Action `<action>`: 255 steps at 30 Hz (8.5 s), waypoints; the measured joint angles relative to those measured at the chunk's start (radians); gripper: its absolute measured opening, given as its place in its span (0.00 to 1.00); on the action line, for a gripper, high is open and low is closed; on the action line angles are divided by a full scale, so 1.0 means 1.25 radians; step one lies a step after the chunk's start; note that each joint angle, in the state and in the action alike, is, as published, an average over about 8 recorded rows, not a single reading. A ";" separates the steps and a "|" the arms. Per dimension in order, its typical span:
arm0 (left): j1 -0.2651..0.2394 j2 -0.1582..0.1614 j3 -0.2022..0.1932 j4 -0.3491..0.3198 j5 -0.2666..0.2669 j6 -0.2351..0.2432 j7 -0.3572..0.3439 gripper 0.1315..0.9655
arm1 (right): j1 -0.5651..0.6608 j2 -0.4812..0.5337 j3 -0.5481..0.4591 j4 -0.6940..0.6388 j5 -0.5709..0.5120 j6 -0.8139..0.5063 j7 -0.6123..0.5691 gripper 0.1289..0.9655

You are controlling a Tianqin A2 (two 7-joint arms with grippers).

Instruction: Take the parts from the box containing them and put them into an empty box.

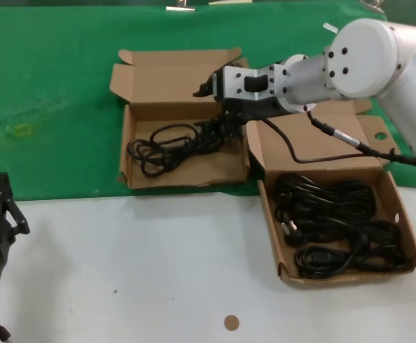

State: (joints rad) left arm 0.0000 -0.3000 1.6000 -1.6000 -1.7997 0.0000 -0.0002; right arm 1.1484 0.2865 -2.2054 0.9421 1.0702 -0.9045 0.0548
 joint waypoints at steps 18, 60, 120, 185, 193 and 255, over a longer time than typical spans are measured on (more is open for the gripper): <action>0.000 0.000 0.000 0.000 0.000 0.000 0.000 0.05 | -0.073 -0.001 0.040 0.040 0.047 0.060 -0.005 0.55; 0.000 0.000 0.000 0.000 0.000 0.000 0.000 0.88 | -0.583 0.006 0.308 0.333 0.371 0.460 -0.028 1.00; 0.000 0.000 0.000 0.000 0.000 0.000 0.000 1.00 | -0.888 0.010 0.468 0.509 0.564 0.699 -0.042 1.00; 0.000 0.000 0.000 0.000 0.000 0.000 0.000 1.00 | -0.888 0.010 0.468 0.509 0.564 0.699 -0.042 1.00; 0.000 0.000 0.000 0.000 0.000 0.000 0.000 1.00 | -0.888 0.010 0.468 0.509 0.564 0.699 -0.042 1.00; 0.000 0.000 0.000 0.000 0.000 0.000 0.000 1.00 | -0.888 0.010 0.468 0.509 0.564 0.699 -0.042 1.00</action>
State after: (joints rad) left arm 0.0000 -0.3000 1.6000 -1.6000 -1.8000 0.0000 0.0000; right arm 0.0386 0.2995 -1.6203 1.5778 1.7755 -0.0302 0.0018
